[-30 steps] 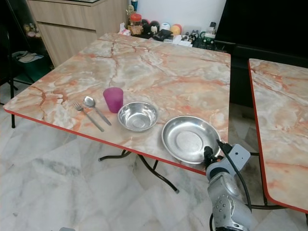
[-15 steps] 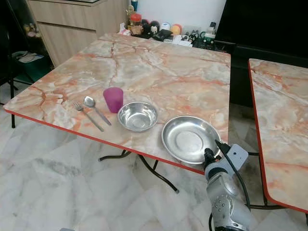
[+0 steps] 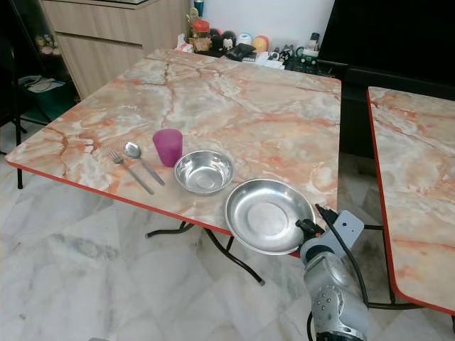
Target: Setting the table
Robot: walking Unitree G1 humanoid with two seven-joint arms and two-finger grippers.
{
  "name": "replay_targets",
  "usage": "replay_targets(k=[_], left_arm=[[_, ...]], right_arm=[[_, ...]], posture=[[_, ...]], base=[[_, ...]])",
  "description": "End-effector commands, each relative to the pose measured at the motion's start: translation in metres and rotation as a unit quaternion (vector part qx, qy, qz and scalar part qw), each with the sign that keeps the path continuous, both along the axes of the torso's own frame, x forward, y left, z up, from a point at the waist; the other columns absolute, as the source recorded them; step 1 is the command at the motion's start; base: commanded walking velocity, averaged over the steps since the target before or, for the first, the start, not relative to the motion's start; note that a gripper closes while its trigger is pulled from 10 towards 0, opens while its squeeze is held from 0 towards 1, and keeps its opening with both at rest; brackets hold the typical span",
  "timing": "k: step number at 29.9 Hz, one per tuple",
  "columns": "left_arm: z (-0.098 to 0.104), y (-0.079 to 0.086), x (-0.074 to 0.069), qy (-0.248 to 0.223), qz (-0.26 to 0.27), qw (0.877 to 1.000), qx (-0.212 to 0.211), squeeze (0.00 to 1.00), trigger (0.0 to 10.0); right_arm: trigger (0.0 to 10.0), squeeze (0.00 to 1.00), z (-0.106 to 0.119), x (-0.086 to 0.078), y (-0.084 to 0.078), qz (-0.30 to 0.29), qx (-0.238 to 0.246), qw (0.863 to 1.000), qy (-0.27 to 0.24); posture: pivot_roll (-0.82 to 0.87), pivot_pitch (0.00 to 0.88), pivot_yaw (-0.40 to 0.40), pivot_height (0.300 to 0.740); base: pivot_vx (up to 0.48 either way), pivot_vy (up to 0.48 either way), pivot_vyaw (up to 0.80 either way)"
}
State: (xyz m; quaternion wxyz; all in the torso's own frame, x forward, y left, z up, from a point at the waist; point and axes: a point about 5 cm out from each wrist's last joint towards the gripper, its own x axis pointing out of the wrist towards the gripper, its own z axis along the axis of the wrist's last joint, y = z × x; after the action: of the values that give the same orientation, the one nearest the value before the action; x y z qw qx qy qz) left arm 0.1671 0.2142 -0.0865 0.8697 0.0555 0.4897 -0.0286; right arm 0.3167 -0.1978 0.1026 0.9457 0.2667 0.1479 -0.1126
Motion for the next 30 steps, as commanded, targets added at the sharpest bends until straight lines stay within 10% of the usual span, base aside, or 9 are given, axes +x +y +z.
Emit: replay_targets(k=[1,11,21,28,29,30], left_arm=[[-0.004,0.0,-0.009,0.018,-0.009,1.0,0.006,0.0,10.0],[-0.004,-0.001,-0.009,0.018,-0.014,1.0,0.007,0.0,10.0],[-0.004,0.0,-0.009,0.014,-0.025,0.999,0.017,0.0,10.0],[-0.004,0.002,-0.01,0.009,-0.023,0.999,0.022,0.0,10.0],[-0.004,0.002,-0.01,0.009,-0.023,0.999,0.022,0.0,10.0],[-0.004,0.002,-0.01,0.009,-0.025,0.999,0.023,0.0,10.0]], right_arm=[[0.0,0.0,-0.011,-0.005,-0.001,-0.007,-0.004,1.0,0.027],[0.0,0.0,-0.001,-0.009,-0.018,-0.079,0.026,0.995,-0.05],[0.0,0.0,0.014,-0.043,-0.055,-0.25,0.107,0.947,-0.172],[0.2,0.0,0.032,-0.038,-0.051,-0.252,0.112,0.938,-0.21],[10.0,0.0,0.034,-0.037,-0.051,-0.253,0.11,0.938,-0.212],[10.0,0.0,0.038,-0.035,-0.051,-0.247,0.103,0.938,-0.221]], posture=[[0.0,0.146,-0.027,0.74],[0.0,0.149,-0.024,0.74],[-0.02,0.163,-0.021,0.74],[-0.01,0.165,-0.022,0.74],[-0.01,0.165,-0.023,0.74],[-0.01,0.163,-0.025,0.74]], base=[[0.0,0.0,0.0],[0.0,0.0,0.0],[0.0,0.0,0.0],[0.0,0.0,0.0],[0.0,0.0,0.0],[0.0,0.0,0.0]])
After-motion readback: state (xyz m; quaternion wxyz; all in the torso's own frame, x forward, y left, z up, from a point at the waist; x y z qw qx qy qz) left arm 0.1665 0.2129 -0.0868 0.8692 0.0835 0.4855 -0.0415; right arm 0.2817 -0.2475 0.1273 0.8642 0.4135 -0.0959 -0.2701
